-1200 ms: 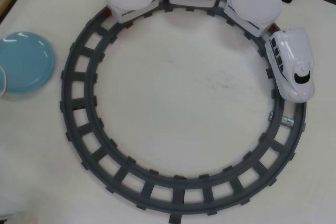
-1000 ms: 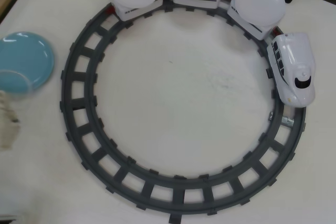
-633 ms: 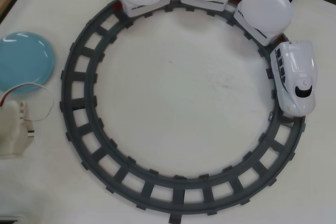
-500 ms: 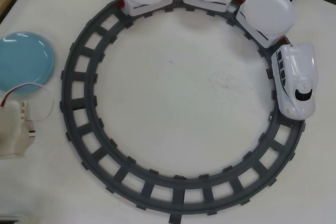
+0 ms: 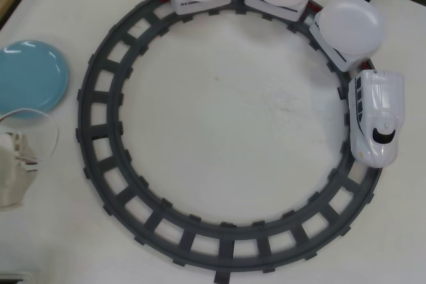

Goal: Pick up the sushi from the Shinkansen and put it on the blue dish

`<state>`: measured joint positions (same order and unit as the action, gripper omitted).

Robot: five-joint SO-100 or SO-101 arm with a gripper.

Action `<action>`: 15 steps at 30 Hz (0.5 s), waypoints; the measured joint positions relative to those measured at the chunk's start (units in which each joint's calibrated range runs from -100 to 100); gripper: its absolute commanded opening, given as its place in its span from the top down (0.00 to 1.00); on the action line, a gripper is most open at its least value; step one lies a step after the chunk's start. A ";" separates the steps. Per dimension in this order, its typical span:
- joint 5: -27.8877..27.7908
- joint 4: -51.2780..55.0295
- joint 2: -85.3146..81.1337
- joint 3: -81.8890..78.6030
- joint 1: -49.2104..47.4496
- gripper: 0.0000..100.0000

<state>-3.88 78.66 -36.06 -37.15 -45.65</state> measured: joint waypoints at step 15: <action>-1.91 -12.69 -31.97 -13.72 13.16 0.91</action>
<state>-5.79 65.97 -68.03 -50.87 -32.49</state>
